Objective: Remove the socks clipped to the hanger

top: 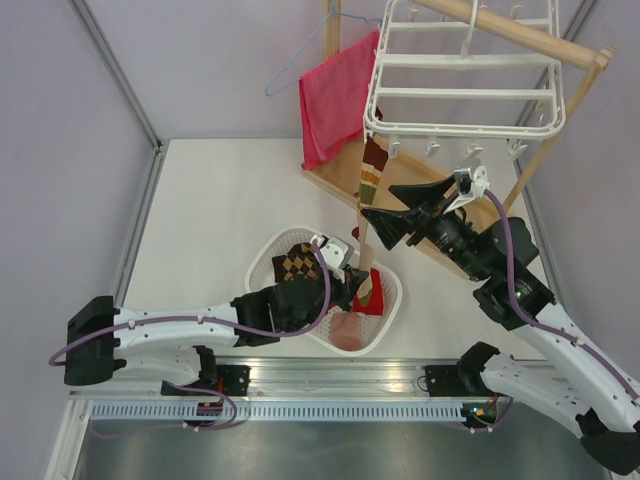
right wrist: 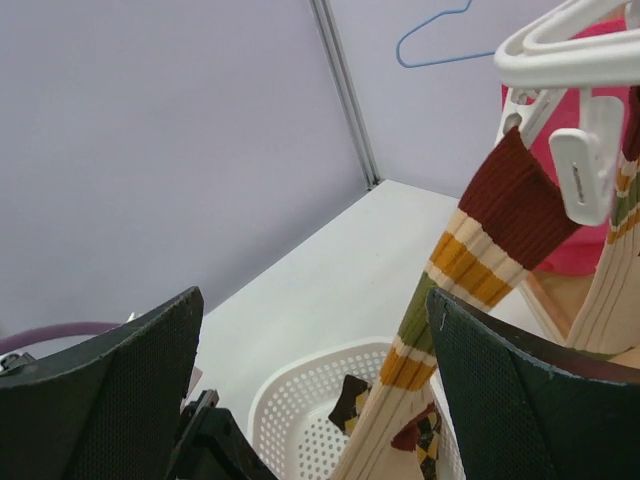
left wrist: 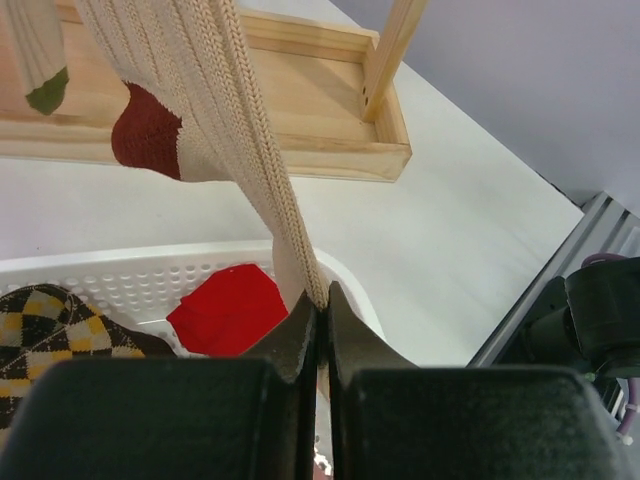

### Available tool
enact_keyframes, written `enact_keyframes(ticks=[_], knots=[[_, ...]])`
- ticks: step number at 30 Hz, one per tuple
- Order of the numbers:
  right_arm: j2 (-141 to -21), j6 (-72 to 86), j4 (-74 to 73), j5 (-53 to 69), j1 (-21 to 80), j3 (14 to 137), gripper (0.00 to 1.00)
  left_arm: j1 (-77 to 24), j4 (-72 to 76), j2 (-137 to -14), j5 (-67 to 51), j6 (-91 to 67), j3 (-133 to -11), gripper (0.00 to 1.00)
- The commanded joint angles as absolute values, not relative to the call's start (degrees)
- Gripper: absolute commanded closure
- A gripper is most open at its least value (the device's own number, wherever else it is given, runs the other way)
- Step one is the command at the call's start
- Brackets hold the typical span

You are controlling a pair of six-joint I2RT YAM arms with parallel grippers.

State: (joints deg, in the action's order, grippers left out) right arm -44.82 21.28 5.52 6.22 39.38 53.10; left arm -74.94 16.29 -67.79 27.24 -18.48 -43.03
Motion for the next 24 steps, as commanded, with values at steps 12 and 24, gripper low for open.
enact_keyframes(ticks=[12, 24], knots=[[-59.93, 18.99, 0.1, 0.36, 39.55, 72.5, 0.05, -77.08, 15.12, -67.94, 31.46, -15.12, -47.2, 0.98], [-68.73, 18.63, -7.64, -13.18, 40.43, 80.42, 0.07, -77.08, 13.71, -68.2, 32.78, -13.27, -48.69, 0.98]])
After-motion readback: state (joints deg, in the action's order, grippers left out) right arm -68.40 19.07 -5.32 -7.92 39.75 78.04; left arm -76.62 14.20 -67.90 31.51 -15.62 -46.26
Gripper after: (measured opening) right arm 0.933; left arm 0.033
